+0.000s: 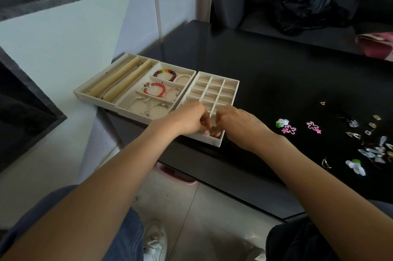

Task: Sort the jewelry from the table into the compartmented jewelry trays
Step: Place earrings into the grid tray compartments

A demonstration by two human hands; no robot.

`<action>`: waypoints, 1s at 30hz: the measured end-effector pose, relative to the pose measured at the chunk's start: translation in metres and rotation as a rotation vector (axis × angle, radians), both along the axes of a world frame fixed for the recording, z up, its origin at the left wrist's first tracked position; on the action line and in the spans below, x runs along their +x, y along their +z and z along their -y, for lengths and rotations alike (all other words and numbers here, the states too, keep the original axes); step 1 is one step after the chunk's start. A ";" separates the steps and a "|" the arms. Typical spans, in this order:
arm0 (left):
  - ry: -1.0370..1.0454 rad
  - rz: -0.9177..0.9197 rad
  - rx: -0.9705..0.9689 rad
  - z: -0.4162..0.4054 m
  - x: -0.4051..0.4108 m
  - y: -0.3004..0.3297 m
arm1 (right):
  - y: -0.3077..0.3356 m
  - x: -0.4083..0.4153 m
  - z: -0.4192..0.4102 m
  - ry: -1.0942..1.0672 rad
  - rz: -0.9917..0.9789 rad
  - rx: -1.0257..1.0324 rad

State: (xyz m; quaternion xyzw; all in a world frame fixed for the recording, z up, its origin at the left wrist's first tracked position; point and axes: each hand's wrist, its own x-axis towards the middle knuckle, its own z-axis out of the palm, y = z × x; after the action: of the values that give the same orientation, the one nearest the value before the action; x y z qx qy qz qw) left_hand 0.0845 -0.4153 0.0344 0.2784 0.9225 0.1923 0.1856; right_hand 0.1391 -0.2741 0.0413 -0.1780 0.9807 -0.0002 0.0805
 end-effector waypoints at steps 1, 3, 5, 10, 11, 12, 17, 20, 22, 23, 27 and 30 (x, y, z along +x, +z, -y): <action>-0.002 -0.016 -0.012 -0.001 0.000 0.000 | 0.000 0.000 0.000 0.010 -0.004 -0.001; -0.003 -0.053 -0.027 -0.003 0.000 0.000 | -0.001 -0.001 -0.001 0.034 -0.004 0.006; -0.001 -0.082 -0.037 -0.005 -0.001 0.001 | -0.001 -0.001 -0.002 0.052 -0.004 0.011; 0.005 -0.067 -0.069 -0.009 -0.003 0.002 | -0.001 -0.001 -0.008 0.028 0.016 -0.030; 0.004 -0.057 -0.075 -0.009 -0.004 0.002 | -0.002 -0.002 -0.009 0.017 0.019 -0.040; 0.001 -0.050 -0.085 -0.010 -0.005 0.002 | -0.002 -0.002 -0.010 0.005 0.022 -0.045; -0.042 -0.030 -0.142 -0.012 -0.008 0.000 | -0.004 0.000 -0.012 -0.026 -0.002 -0.034; -0.032 0.056 -0.124 -0.011 -0.010 -0.002 | -0.004 0.002 -0.013 -0.021 -0.006 -0.008; -0.015 0.133 -0.101 -0.009 -0.012 -0.002 | -0.002 0.003 -0.014 -0.017 -0.003 0.001; -0.013 0.166 -0.091 -0.008 -0.012 -0.001 | -0.002 0.004 -0.014 -0.017 -0.001 0.005; -0.017 0.184 -0.076 -0.007 -0.013 0.001 | -0.001 0.003 -0.014 -0.021 -0.003 0.018; -0.045 0.075 -0.104 -0.008 -0.010 0.001 | -0.002 0.002 -0.014 -0.024 -0.015 0.026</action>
State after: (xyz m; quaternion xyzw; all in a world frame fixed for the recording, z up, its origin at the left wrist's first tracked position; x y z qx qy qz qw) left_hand 0.0741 -0.4071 0.0351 0.2814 0.9172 0.1504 0.2385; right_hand 0.1408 -0.2604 0.0393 -0.1649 0.9833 0.0130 0.0755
